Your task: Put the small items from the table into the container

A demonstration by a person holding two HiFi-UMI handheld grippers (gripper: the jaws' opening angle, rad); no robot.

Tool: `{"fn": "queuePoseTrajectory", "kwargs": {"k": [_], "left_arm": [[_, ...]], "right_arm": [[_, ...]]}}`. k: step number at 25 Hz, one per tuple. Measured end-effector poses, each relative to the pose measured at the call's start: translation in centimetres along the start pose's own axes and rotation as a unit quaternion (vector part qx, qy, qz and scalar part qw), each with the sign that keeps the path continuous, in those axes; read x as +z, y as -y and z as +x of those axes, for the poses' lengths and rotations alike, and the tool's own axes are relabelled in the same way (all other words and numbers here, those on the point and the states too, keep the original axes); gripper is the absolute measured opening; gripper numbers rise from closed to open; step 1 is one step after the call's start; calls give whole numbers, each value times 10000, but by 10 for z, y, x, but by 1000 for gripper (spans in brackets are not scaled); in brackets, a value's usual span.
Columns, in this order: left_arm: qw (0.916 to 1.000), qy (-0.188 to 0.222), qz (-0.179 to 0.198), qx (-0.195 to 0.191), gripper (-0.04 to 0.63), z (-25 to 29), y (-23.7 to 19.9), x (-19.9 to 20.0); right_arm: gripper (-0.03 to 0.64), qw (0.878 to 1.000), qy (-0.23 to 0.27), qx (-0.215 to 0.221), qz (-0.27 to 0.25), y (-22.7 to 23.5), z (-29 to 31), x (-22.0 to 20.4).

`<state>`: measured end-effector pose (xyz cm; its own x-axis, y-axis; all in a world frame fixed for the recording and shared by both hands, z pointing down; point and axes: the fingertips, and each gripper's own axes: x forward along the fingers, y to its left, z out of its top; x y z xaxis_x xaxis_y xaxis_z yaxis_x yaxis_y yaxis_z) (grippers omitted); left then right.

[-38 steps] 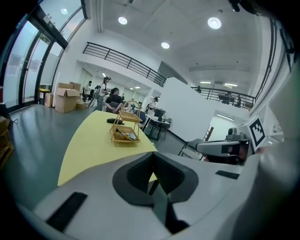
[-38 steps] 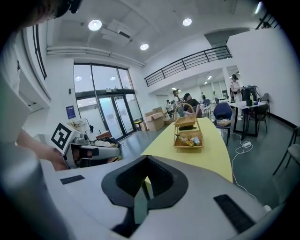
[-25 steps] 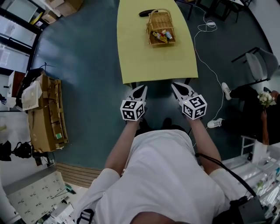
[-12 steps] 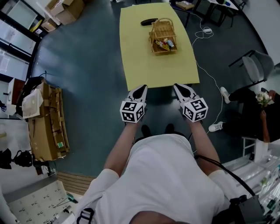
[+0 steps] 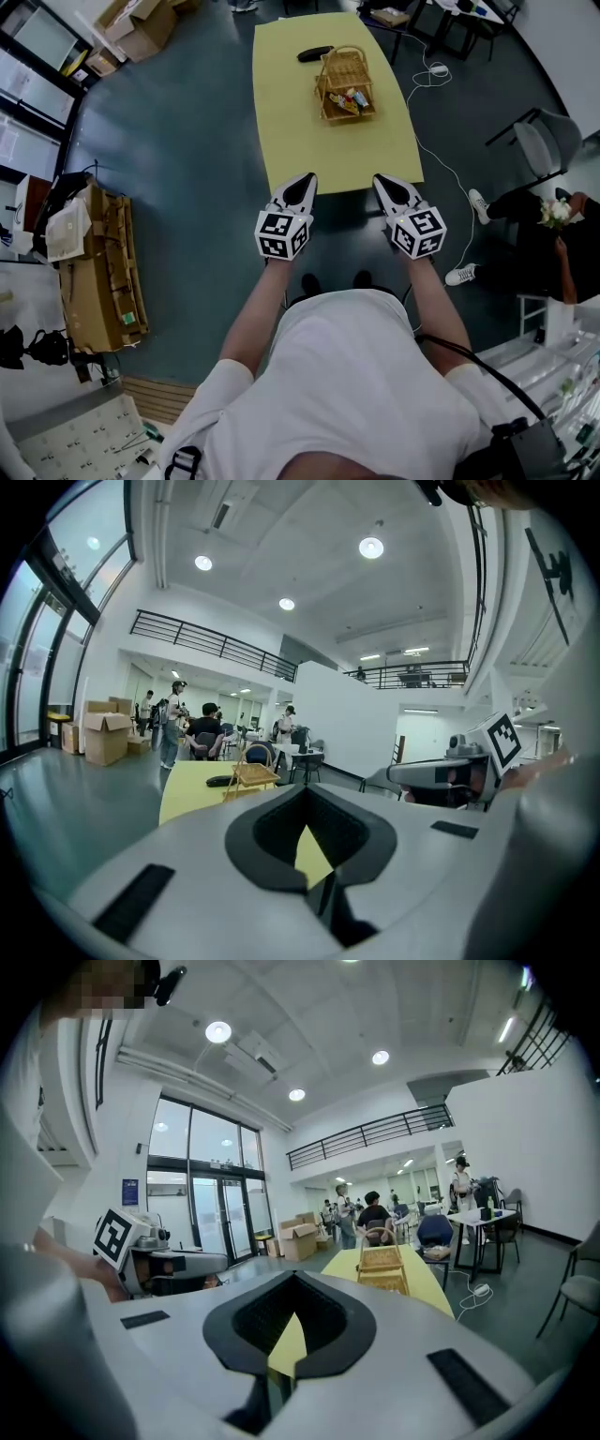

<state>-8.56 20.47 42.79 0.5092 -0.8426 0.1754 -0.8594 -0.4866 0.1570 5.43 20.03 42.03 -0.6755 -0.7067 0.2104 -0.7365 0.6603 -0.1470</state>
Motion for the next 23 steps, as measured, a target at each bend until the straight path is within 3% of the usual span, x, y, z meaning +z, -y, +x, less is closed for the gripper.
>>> {"fn": "queuePoseTrajectory", "kwargs": {"k": [23], "left_arm": [[9999,108,-69,100,8,12,-9,11]], "right_arm": [[12,10000,38,53,-58,9,9,11]]}}
